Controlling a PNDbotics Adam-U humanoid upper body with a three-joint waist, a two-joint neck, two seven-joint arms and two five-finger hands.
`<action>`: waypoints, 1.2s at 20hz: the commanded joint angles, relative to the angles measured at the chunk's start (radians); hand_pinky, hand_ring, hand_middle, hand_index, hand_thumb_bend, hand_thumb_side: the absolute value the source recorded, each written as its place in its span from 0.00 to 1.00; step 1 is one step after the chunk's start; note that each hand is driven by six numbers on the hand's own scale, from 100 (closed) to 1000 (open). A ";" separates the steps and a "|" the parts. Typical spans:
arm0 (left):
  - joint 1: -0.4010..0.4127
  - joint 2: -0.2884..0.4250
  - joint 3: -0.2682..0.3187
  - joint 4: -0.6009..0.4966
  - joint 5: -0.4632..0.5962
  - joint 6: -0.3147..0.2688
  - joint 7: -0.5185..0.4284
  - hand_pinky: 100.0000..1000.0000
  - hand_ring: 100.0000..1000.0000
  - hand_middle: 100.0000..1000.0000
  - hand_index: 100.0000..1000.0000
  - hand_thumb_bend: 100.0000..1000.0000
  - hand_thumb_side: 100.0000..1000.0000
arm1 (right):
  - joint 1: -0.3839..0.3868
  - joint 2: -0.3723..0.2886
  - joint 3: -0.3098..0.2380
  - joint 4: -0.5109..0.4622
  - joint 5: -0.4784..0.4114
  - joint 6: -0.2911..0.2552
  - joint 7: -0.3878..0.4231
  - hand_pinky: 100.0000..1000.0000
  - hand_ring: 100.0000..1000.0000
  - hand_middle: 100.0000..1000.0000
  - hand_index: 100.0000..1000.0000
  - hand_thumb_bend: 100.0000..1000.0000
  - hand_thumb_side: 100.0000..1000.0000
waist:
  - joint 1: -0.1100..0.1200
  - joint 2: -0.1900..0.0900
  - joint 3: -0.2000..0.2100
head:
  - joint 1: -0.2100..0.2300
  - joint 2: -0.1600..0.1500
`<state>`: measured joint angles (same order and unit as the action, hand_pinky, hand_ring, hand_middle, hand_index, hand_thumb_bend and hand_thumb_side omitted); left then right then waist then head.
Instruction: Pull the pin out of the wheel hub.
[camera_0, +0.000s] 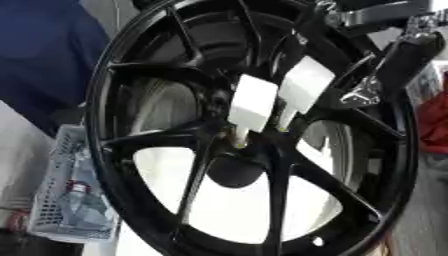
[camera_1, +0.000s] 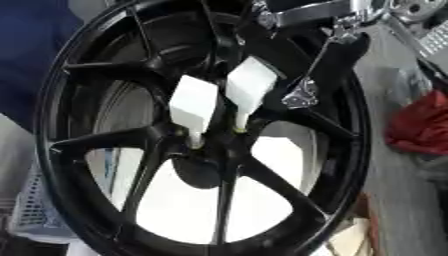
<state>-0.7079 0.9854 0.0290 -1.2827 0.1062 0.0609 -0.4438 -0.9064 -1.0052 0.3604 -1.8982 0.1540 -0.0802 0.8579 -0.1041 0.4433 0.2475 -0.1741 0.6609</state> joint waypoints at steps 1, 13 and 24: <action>-0.007 0.030 0.017 -0.005 0.004 0.002 0.003 0.70 0.66 0.65 0.75 0.19 0.80 | -0.016 -0.013 -0.004 0.005 -0.011 0.000 -0.009 0.82 0.72 0.41 0.49 0.06 0.00 | 0.007 -0.029 0.002 | 0.002 -0.007; -0.001 0.033 0.019 0.002 0.008 -0.001 0.002 0.70 0.66 0.65 0.75 0.19 0.80 | -0.035 -0.004 -0.054 0.018 -0.061 0.028 -0.094 0.81 0.68 0.33 0.42 0.04 0.00 | 0.016 -0.042 -0.015 | 0.009 -0.006; 0.012 0.036 0.024 0.013 0.013 -0.003 0.006 0.70 0.66 0.65 0.75 0.18 0.80 | -0.034 -0.020 -0.162 0.042 -0.112 0.043 -0.150 0.80 0.67 0.31 0.40 0.04 0.00 | 0.034 -0.049 -0.041 | 0.020 -0.003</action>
<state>-0.6866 0.9854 0.0353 -1.2642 0.1154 0.0593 -0.4407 -0.9274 -0.9917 0.2286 -1.8595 0.0542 -0.0382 0.7187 -0.0793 0.4307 0.2059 -0.1592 0.6613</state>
